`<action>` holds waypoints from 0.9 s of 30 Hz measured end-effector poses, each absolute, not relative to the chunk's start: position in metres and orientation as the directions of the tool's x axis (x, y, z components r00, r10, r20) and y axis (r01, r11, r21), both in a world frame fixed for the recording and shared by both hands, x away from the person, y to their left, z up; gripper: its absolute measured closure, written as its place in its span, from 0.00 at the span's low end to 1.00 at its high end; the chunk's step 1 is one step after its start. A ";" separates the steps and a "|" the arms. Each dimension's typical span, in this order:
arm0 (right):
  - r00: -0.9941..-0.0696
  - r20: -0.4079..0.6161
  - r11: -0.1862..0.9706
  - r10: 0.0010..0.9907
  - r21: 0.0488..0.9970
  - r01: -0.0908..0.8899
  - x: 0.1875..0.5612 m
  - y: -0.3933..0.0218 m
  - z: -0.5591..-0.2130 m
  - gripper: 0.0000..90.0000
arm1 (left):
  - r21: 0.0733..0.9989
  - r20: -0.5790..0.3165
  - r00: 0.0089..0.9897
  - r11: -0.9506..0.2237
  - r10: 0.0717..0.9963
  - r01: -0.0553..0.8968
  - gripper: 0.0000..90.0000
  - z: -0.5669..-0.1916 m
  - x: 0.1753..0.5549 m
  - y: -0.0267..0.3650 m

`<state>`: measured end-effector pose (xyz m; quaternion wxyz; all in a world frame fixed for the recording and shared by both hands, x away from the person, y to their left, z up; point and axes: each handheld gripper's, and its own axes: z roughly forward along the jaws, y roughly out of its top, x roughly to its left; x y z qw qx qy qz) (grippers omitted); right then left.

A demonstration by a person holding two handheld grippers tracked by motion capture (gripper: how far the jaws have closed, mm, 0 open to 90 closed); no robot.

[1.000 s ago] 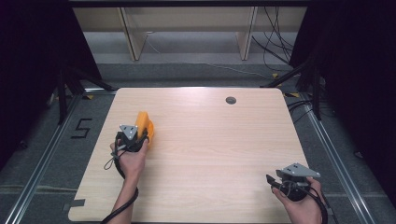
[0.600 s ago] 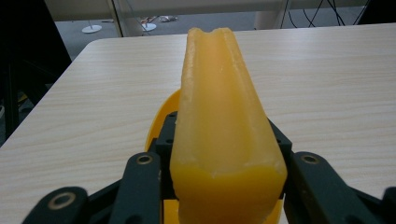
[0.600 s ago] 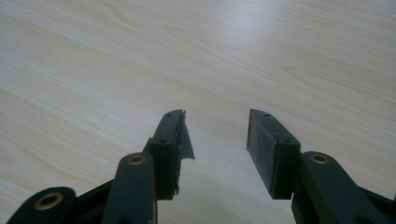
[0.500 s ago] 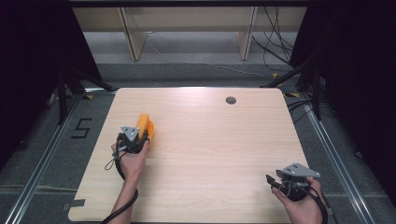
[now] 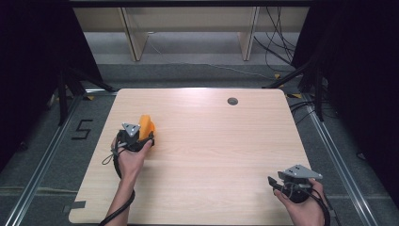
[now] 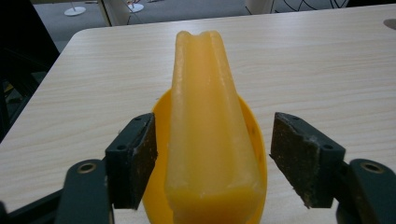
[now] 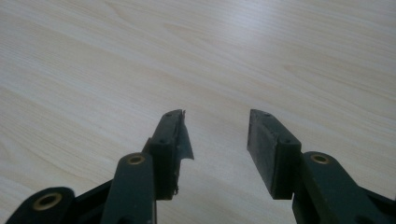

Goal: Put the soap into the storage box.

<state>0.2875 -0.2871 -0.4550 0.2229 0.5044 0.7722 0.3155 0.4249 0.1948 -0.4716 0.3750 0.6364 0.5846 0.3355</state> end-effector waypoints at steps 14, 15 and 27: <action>-0.393 -0.022 0.291 0.919 0.712 0.639 0.287 -0.287 -0.455 0.62 | 0.767 -0.028 0.036 -0.002 0.999 0.642 0.28 -0.421 0.405 0.198; -0.392 -0.025 0.291 0.920 0.712 0.639 0.287 -0.287 -0.455 0.62 | 0.772 -0.015 0.037 -0.012 0.999 0.636 0.28 -0.418 0.401 0.196; -0.394 -0.023 0.291 0.919 0.712 0.639 0.287 -0.287 -0.455 0.62 | 0.850 -0.049 0.397 -0.171 0.916 0.499 0.33 -0.412 0.361 0.154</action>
